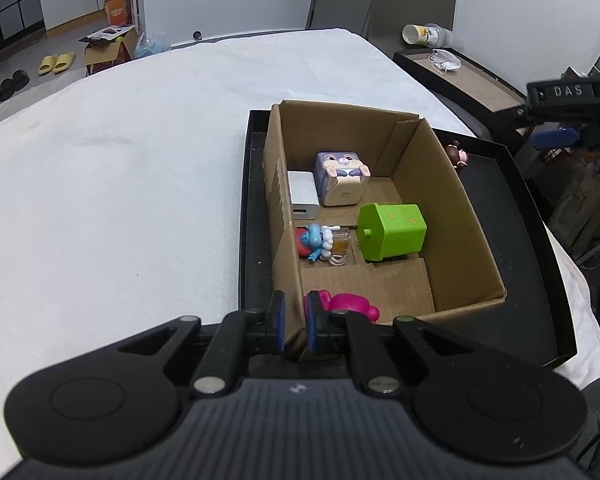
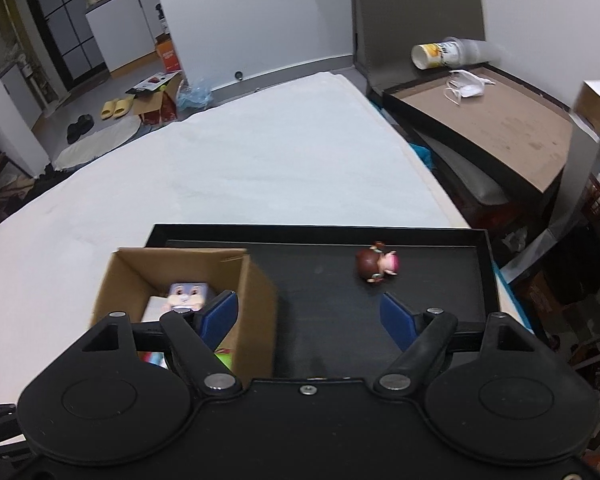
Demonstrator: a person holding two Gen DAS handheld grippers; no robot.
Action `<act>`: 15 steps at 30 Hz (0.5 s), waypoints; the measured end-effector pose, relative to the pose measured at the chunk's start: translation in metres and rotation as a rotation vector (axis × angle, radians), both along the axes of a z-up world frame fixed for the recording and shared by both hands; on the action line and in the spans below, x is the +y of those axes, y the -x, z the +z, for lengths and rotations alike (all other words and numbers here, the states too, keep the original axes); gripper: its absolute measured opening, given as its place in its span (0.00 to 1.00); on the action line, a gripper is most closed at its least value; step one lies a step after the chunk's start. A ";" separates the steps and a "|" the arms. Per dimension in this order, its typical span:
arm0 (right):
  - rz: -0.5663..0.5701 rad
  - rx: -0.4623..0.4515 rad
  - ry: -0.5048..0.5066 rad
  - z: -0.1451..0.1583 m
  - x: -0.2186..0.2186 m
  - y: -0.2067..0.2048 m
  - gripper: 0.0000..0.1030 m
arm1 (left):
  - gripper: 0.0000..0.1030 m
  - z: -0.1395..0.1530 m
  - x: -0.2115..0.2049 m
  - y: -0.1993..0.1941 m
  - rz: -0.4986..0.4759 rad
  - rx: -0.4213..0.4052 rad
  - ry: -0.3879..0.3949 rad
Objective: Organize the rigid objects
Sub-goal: 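Carry the lavender cube figure into the box and open the right gripper, then move the right gripper to the brown-haired doll and grasp it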
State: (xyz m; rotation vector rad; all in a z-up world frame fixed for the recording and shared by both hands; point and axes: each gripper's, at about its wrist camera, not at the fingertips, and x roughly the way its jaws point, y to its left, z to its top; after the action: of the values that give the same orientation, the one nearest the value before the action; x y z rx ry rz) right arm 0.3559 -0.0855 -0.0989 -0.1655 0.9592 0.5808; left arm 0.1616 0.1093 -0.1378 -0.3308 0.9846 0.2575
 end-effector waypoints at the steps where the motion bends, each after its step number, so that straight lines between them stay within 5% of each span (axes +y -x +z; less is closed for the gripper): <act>1: -0.009 0.005 -0.004 -0.002 -0.004 -0.003 0.75 | 0.10 0.000 0.000 -0.001 0.001 0.002 0.001; 15: -0.038 0.034 -0.026 -0.040 -0.035 -0.042 0.80 | 0.09 -0.007 -0.011 -0.016 0.009 0.075 -0.066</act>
State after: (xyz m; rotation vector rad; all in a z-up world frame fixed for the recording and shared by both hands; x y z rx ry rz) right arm 0.3981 -0.1210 -0.1392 -0.1140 0.9852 0.5625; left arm 0.1774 0.0978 -0.1446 -0.2672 1.0463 0.3117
